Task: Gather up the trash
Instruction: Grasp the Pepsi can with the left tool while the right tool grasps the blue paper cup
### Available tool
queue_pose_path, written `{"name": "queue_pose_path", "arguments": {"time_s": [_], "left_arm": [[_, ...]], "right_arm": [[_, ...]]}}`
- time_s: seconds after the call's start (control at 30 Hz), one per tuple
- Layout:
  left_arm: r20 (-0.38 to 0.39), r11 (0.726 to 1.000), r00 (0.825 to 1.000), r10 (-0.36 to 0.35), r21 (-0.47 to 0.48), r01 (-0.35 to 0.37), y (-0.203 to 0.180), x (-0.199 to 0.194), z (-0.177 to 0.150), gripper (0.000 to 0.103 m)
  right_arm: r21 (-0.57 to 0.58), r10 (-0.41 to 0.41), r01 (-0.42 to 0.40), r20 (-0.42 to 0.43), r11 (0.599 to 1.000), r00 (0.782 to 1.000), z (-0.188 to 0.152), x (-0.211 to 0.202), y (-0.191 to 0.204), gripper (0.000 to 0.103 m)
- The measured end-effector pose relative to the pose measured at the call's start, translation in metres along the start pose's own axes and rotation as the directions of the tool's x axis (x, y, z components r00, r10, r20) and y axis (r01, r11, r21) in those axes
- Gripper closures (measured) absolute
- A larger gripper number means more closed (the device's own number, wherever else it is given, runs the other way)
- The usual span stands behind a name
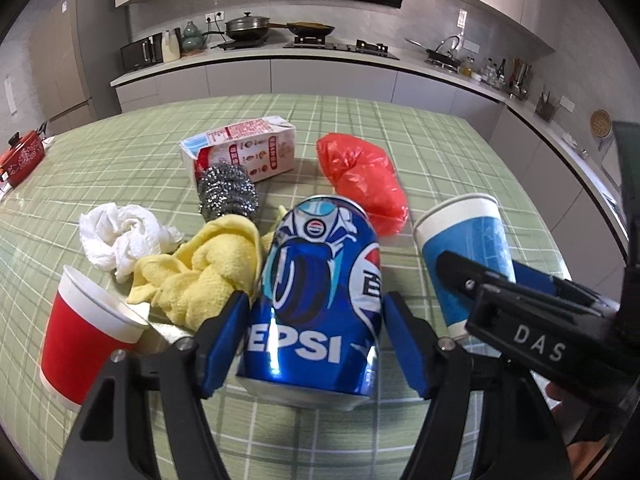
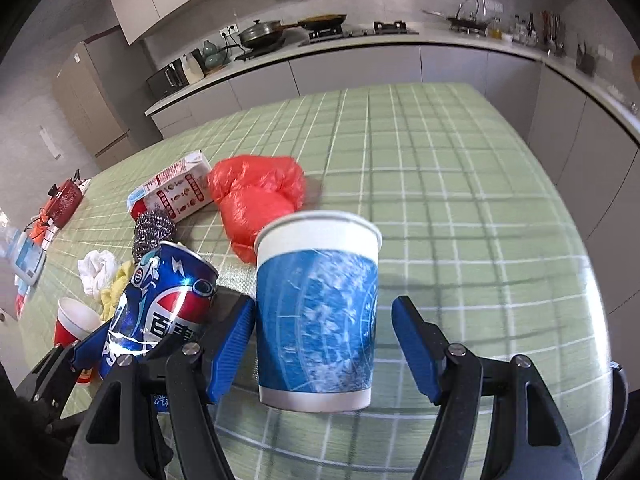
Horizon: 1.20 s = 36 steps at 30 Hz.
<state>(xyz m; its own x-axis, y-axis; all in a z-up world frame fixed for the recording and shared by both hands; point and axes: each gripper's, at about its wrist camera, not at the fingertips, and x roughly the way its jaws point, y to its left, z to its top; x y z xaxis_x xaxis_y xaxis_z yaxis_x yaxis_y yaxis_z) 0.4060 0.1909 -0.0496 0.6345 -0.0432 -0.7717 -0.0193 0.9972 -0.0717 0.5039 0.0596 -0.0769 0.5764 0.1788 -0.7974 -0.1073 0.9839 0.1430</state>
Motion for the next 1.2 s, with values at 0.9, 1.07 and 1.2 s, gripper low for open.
{"name": "queue_pose_path", "arguments": {"time_s": [0.9, 1.07, 1.2], "left_arm": [[0.005, 1.0, 1.0, -0.028, -0.011, 0.028, -0.027, 0.003, -0.003, 0.034], [0.019, 0.999, 0.999, -0.041, 0.006, 0.041, -0.03, 0.003, -0.007, 0.037], [0.047, 0.998, 0.997, -0.056, 0.002, 0.056, -0.029, -0.006, -0.01, 0.038]], "right_arm": [[0.081, -0.049, 0.046, 0.04, 0.996, 0.998, -0.024, -0.035, -0.053, 0.043], [0.097, -0.041, 0.038, 0.022, 0.995, 0.999, -0.027, -0.033, -0.063, 0.041], [0.09, -0.026, 0.024, 0.029, 0.996, 0.999, -0.028, -0.035, -0.063, 0.044]]}}
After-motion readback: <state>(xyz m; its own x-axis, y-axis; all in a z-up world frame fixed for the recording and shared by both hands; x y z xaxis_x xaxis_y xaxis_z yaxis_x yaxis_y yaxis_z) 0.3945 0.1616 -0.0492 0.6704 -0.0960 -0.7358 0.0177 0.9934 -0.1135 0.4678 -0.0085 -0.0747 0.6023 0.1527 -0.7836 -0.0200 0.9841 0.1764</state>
